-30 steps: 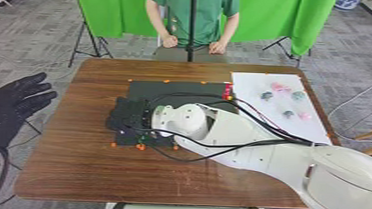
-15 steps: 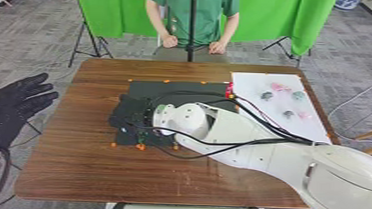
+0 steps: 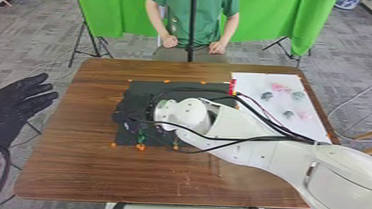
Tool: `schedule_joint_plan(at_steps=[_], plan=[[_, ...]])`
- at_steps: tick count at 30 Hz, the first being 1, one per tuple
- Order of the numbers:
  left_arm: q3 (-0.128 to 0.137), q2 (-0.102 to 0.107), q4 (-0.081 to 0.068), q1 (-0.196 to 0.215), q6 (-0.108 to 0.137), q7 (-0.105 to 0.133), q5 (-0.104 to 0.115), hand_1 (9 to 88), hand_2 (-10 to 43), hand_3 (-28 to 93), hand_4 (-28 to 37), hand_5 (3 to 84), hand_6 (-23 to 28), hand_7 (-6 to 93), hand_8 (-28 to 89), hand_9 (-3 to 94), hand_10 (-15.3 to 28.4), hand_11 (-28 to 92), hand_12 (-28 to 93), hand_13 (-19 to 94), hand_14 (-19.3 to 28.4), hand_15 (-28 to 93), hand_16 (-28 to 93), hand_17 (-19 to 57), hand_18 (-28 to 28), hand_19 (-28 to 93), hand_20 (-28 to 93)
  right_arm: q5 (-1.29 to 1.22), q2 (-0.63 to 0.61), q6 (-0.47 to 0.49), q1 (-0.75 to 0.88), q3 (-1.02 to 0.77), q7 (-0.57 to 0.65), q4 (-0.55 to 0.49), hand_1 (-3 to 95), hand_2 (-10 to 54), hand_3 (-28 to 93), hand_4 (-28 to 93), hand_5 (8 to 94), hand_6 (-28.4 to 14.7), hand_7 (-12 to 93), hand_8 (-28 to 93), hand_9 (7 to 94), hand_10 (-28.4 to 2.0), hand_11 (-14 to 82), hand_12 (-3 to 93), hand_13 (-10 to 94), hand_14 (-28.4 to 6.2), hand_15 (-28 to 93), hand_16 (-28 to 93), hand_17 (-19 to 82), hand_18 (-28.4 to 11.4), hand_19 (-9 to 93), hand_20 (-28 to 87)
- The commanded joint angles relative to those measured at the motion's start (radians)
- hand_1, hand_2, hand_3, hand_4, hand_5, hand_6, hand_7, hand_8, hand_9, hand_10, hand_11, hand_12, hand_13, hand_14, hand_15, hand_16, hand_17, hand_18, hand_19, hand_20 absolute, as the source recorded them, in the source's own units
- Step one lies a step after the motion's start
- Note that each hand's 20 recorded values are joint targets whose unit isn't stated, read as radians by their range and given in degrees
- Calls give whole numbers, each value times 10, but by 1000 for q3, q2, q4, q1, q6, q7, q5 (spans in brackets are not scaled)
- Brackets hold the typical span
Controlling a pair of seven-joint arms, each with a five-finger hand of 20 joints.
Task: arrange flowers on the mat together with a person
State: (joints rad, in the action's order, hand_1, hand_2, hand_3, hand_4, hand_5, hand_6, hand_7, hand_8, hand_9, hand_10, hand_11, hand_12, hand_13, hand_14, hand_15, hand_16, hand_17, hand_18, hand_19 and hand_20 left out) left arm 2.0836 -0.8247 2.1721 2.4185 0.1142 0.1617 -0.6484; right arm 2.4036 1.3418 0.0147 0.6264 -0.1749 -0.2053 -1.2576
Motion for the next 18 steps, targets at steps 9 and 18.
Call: schedule_joint_plan(at_steps=[9, 18], plan=[[-5, -18, -4, 12, -1, -8, 2, 250, -6, 679, -230, 377, 45, 164, -65, 327, 133, 210, 171, 306, 160, 248, 34, -49, 224, 387, 116, 12, -15, 81, 13, -53, -12, -27, 310, -95, 857, -283, 488, 36, 458, -223, 537, -83, 331, 244, 487, -52, 703, 236, 152, -175, 661, 465], [7, -67, 7, 39, -4, -10, -1, 250, -6, 680, -230, 377, 45, 163, -64, 327, 133, 211, 171, 305, 160, 248, 34, -49, 223, 385, 117, -159, -147, 84, 163, -309, 12, -246, 248, -95, 871, -283, 455, 15, 429, -212, 495, -91, 320, 243, 460, -67, 694, 212, 133, -184, 651, 461]])
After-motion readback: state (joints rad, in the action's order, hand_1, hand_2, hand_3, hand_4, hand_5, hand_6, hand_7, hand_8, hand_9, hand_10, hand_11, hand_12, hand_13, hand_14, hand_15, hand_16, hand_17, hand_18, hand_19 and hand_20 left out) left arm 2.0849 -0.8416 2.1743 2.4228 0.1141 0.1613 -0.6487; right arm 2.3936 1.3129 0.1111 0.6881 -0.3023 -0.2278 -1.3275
